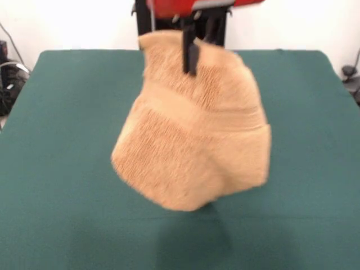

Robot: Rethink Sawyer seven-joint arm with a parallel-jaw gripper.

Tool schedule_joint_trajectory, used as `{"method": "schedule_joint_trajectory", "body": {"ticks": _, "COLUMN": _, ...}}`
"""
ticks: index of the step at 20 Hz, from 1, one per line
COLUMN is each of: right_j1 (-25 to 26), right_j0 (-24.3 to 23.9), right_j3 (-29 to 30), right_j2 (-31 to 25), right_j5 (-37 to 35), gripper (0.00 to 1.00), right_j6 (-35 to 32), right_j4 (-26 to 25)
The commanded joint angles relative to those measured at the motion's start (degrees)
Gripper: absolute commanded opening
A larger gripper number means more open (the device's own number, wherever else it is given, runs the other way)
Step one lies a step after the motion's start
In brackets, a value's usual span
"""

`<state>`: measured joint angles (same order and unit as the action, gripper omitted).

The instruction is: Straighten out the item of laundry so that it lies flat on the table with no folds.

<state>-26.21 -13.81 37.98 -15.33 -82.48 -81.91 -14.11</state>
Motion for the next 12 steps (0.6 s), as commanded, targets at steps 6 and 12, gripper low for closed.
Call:
{"method": "schedule_joint_trajectory", "body": {"ticks": 6, "right_j1": -13.4, "right_j0": 4.6, "right_j3": 26.4, "right_j2": 4.1, "right_j5": 5.2, "gripper": 0.00, "right_j6": -10.3, "right_j4": 4.0}}
{"method": "schedule_joint_trajectory", "body": {"ticks": 12, "right_j1": -13.8, "right_j0": 3.8, "right_j3": 27.9, "right_j2": 4.4, "right_j5": 3.0, "gripper": 0.00, "right_j6": -15.4, "right_j4": 9.1}}
